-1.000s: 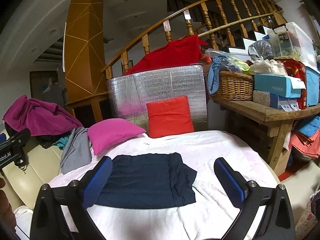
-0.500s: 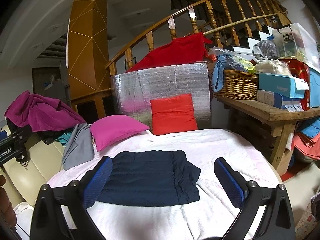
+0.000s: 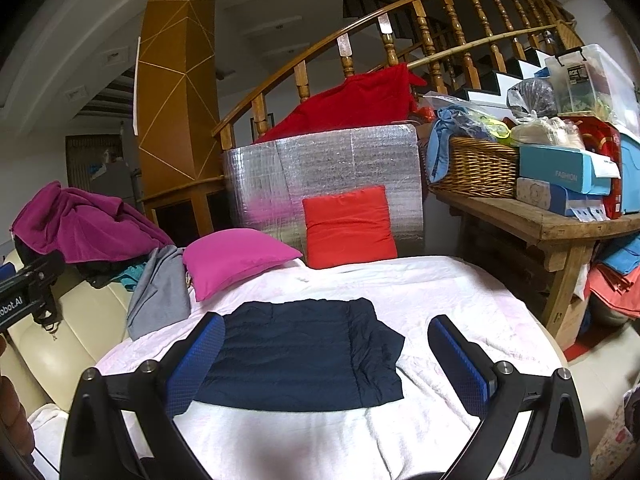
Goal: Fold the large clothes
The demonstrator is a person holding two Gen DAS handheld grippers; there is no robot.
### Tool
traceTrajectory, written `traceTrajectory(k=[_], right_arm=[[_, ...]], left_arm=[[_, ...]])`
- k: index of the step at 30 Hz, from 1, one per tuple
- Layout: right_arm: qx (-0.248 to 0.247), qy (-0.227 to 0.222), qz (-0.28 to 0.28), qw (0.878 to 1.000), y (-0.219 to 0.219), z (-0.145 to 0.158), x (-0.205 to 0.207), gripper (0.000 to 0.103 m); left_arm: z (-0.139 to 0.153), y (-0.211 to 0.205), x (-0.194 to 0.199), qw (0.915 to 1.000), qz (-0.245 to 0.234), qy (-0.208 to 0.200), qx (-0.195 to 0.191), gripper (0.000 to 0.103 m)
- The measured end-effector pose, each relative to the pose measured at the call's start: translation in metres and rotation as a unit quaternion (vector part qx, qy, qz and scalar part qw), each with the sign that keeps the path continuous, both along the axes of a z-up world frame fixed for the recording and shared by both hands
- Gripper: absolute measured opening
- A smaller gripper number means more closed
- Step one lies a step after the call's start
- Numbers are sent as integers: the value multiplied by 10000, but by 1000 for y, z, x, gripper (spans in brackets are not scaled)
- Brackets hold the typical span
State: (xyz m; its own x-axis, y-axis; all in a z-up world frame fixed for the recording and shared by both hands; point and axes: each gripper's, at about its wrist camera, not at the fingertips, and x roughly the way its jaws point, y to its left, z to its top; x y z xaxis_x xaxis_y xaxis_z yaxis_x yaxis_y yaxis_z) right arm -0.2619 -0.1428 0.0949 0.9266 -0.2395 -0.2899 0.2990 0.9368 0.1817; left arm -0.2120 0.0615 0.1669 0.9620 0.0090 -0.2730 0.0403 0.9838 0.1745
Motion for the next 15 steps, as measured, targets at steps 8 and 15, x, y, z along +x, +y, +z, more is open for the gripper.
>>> traceTrajectory(k=[8,15], right_arm=[[-7,26,23,10000,1,0,3,103],[-37,18,42,10000,4,1,4,103]], left_arm=[[0,2,0,10000,31,-9,7,102],[0,5,2,10000,63,-16,-36,102]])
